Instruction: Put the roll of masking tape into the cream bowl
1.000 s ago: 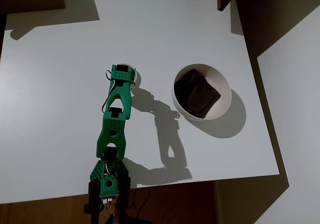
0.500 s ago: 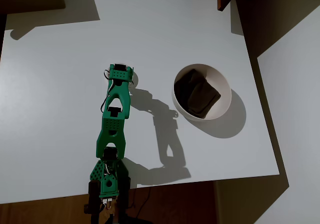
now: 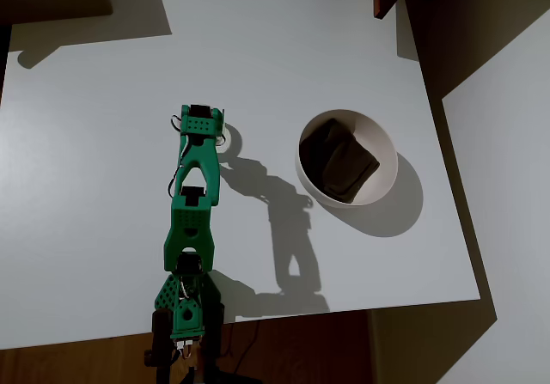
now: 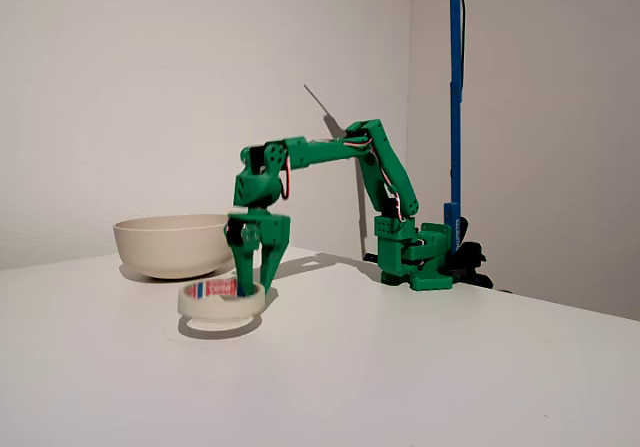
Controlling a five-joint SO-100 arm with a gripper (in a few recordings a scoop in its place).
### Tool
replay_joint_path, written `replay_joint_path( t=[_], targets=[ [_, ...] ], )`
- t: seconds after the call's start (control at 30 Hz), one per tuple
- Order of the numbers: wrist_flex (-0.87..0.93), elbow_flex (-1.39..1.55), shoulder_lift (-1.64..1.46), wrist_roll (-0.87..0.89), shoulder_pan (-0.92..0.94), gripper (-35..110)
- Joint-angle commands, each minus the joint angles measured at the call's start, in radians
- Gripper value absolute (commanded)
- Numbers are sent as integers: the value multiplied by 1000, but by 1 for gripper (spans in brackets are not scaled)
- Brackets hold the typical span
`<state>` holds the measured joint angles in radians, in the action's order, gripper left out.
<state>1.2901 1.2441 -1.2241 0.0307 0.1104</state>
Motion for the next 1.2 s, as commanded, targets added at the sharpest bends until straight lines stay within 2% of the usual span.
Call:
replay_joint_path(
  t=[0.0, 0.4, 0.7, 0.93, 1.17],
  targets=[
    [60, -84, -291, 26, 15, -8],
    [235, -83, -788, 57, 81, -8],
    [224, -94, -1109, 21, 265, -8],
    [146, -126, -1131, -26, 486, -8],
    [69, -291, -894, -41, 690, -8]
  ],
)
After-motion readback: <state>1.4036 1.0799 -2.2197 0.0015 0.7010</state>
